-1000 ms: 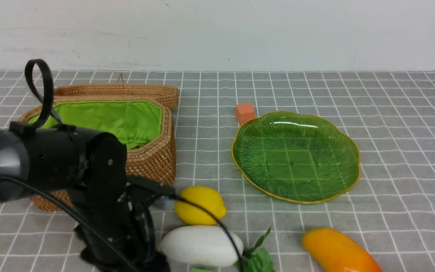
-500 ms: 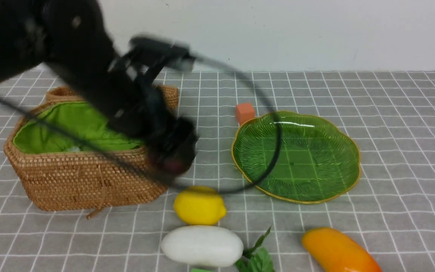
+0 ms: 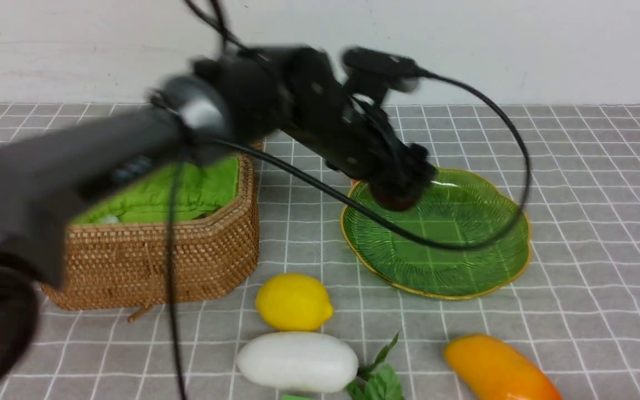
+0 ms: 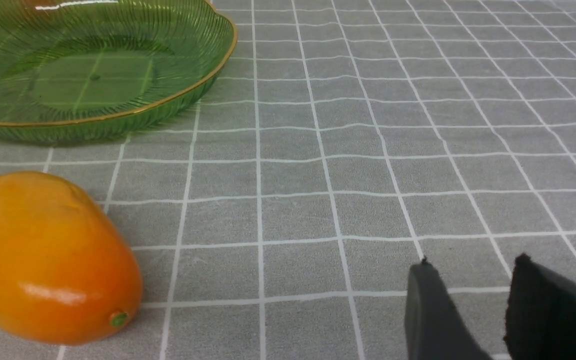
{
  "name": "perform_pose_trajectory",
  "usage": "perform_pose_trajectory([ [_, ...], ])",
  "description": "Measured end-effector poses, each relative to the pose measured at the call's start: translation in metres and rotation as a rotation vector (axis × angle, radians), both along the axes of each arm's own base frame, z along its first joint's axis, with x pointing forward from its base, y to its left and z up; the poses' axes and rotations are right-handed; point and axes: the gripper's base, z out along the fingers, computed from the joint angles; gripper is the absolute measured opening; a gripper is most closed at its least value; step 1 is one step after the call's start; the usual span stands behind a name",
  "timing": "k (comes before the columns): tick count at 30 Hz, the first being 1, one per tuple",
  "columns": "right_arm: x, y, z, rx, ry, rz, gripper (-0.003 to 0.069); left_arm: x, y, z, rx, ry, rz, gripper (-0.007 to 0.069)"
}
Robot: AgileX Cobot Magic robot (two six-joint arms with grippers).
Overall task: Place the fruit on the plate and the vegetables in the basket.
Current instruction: Grab a mangosteen with your left arm and put it on the plate on the right, then use the left arm to grab a carrot and put it into the left basket
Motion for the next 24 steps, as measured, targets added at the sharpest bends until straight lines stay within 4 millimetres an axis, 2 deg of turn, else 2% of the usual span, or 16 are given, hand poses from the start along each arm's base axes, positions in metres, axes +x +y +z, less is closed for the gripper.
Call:
perform_pose_trajectory([
  [1, 0.000, 0.000, 0.000, 0.000, 0.000, 0.000, 0.0240, 0.002, -0.008, -0.013, 0.004, 0.013, 0.002, 0.0540],
  [2, 0.000, 0.000, 0.000, 0.000, 0.000, 0.000, 0.0240, 0.003, -0.010, -0.018, 0.003, 0.019, 0.006, 0.0542],
  [7, 0.000, 0.000, 0.000, 0.000, 0.000, 0.000, 0.0241, 0.005, -0.010, -0.028, 0.015, 0.046, 0.022, 0.0609],
  [12, 0.000, 0.000, 0.000, 0.000, 0.000, 0.000, 0.0241, -0.012, 0.003, 0.007, 0.121, 0.038, -0.053, 0.0657],
  [15, 0.000, 0.000, 0.000, 0.000, 0.000, 0.000, 0.0241, -0.023, 0.013, 0.037, 0.134, -0.008, -0.074, 0.0658],
  [16, 0.000, 0.000, 0.000, 0.000, 0.000, 0.000, 0.0241, -0.030, 0.017, 0.055, 0.122, -0.041, -0.076, 0.0657],
  [18, 0.000, 0.000, 0.000, 0.000, 0.000, 0.000, 0.0241, -0.040, 0.025, 0.077, 0.126, -0.069, -0.090, 0.0654],
  [21, 0.000, 0.000, 0.000, 0.000, 0.000, 0.000, 0.0241, -0.053, 0.035, 0.089, 0.199, -0.068, -0.149, 0.0650],
  [22, 0.000, 0.000, 0.000, 0.000, 0.000, 0.000, 0.0241, -0.067, 0.045, 0.098, 0.302, -0.047, -0.233, 0.0647],
  [23, 0.000, 0.000, 0.000, 0.000, 0.000, 0.000, 0.0241, -0.069, 0.047, 0.100, 0.313, -0.047, -0.242, 0.0647],
  [24, 0.000, 0.000, 0.000, 0.000, 0.000, 0.000, 0.0241, -0.081, 0.056, 0.103, 0.395, -0.002, -0.312, 0.0645],
])
